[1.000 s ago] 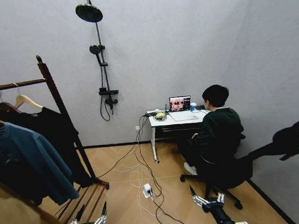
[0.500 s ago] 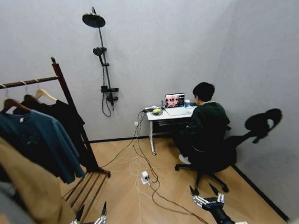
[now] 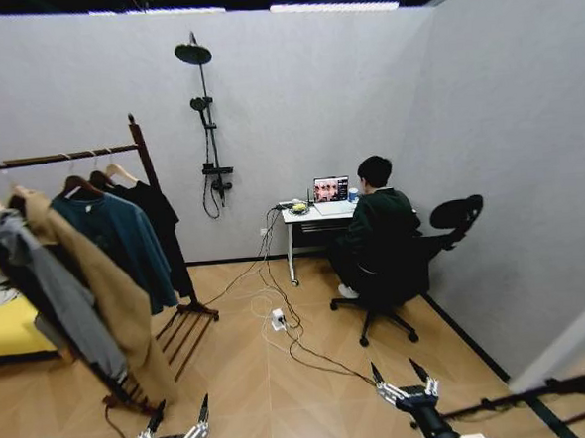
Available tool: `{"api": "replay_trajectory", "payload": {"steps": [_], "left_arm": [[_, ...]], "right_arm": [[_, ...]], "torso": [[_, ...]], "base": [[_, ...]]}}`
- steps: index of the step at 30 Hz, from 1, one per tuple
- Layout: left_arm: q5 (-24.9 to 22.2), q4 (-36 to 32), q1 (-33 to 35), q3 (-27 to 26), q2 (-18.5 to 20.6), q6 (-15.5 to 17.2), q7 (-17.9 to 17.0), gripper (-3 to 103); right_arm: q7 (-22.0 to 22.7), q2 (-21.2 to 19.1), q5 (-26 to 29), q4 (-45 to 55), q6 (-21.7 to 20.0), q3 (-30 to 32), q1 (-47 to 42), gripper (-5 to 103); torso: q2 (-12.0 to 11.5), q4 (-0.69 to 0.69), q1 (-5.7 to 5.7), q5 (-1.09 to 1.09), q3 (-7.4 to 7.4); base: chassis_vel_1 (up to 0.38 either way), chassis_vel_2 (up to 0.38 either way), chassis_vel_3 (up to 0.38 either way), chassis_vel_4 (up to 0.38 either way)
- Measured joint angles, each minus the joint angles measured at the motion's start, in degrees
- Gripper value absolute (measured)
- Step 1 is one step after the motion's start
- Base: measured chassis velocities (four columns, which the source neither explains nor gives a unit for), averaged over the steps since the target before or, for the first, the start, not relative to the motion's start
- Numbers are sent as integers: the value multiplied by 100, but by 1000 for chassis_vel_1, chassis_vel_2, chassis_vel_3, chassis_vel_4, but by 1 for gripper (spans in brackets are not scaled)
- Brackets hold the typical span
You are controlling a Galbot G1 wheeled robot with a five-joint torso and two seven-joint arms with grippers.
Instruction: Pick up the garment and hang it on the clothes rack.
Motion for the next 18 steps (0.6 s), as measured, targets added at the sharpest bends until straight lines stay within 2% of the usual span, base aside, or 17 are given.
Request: {"api": "replay_trajectory", "payload": {"steps": [2, 4, 7, 8, 11, 15, 18], "left_arm": [[0, 0, 0, 1, 0, 0, 0, 100], [0, 0, 0, 2, -1, 0, 2, 100], [0, 0, 0, 0, 0, 0, 0, 100], [0, 0, 1, 0, 0, 0, 0, 100], [0, 0, 1, 0, -1, 0, 0, 100], [0, 0, 1, -2, 0, 0, -1, 100], [0, 0, 1, 2, 0, 0, 2, 100]], "right_arm": [[0, 1, 0, 0, 0, 1, -1, 100], [0, 0, 0, 0, 0, 1, 0, 100], [1, 1, -1, 1, 1, 2, -1, 100], [0, 1, 0, 0, 0, 0, -1, 100], [0, 0, 0, 0, 0, 1, -2, 100], [0, 0, 0, 0, 0, 0, -2, 100], [0, 1, 0, 0, 0, 2, -5, 100]], "torso": [[1, -3, -2, -8, -1], [0, 0, 0, 3, 0], [2, -2, -1, -8, -1], [2, -1, -3, 1, -2], [2, 0, -3, -1, -1], [5, 0, -7, -4, -3], [5, -7, -6, 0, -2]], "base": [[358, -341, -335, 352], [370, -341, -341, 340], [371, -368, -353, 371], [337, -334, -327, 314], [310, -326, -338, 289], [152, -111, -172, 168], [-12, -35, -75, 72]]}}
